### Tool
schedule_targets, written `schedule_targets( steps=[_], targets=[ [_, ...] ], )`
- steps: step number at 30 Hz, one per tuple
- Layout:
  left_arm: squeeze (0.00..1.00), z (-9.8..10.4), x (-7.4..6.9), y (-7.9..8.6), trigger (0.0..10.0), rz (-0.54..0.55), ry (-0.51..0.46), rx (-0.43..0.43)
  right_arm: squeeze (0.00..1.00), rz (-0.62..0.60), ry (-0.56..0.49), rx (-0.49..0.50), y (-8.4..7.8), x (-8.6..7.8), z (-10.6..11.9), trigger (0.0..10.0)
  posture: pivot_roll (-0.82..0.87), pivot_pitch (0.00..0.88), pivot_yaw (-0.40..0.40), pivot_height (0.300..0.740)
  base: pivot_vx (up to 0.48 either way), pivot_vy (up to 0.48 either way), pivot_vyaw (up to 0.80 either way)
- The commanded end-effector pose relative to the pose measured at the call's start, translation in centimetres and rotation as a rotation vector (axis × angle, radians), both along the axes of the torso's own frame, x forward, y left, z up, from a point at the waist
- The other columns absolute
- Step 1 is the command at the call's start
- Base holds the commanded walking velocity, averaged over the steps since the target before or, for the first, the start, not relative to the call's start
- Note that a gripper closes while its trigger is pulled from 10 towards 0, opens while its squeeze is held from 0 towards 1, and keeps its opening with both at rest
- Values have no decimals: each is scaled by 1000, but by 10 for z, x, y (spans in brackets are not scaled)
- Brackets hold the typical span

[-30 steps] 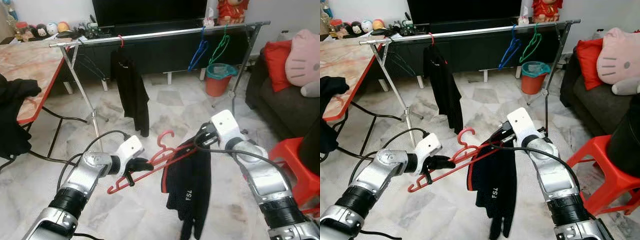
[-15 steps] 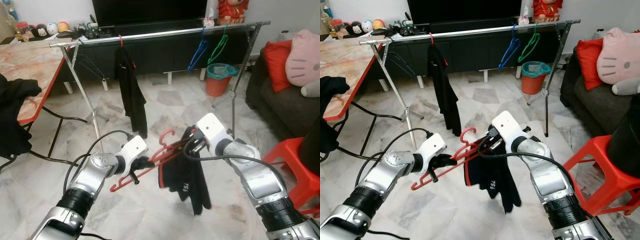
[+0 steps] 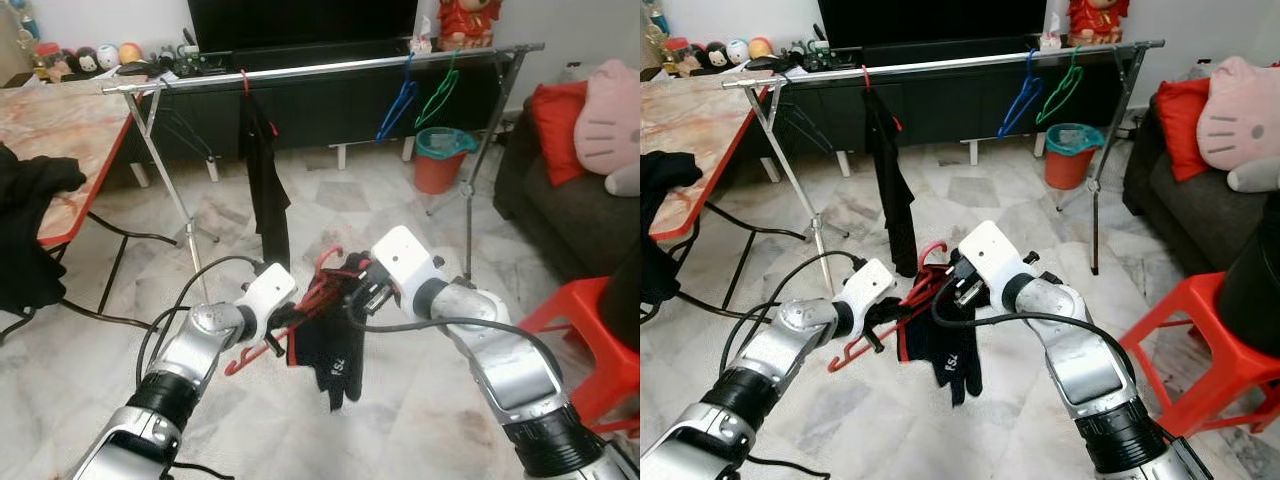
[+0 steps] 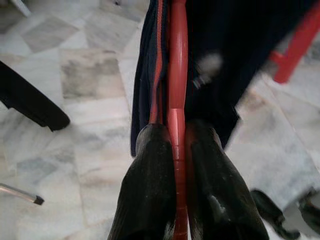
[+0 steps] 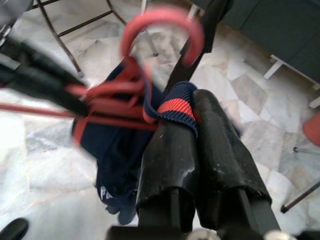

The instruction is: Hang hanger

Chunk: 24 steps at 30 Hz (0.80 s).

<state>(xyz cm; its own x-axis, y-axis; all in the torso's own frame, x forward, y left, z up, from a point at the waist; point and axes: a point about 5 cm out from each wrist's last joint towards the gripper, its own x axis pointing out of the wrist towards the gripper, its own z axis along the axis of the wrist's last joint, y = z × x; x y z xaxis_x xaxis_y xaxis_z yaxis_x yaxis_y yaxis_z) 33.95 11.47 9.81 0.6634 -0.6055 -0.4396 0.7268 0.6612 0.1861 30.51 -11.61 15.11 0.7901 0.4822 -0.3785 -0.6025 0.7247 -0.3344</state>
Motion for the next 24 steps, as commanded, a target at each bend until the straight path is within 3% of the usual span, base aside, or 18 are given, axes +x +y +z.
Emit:
schedule_targets(
  steps=[1, 12, 24],
  targets=[
    [0, 14, 6, -1, 10000, 2, -51, -60, 0, 24, -11, 7, 2, -4, 4, 10000, -155, 0, 28, 740, 0, 0, 0],
    [0, 17, -3, -7, 10000, -81, -17, -196, 0, 21, 45, -67, -15, -12, -11, 10000, -158, 0, 22, 740, 0, 0, 0],
    [0, 22, -6, -13, 10000, -110, 10, -320, 0, 113, 99, -118, -19, -26, -21, 10000, -164, 0, 18, 740, 0, 0, 0]
  ],
)
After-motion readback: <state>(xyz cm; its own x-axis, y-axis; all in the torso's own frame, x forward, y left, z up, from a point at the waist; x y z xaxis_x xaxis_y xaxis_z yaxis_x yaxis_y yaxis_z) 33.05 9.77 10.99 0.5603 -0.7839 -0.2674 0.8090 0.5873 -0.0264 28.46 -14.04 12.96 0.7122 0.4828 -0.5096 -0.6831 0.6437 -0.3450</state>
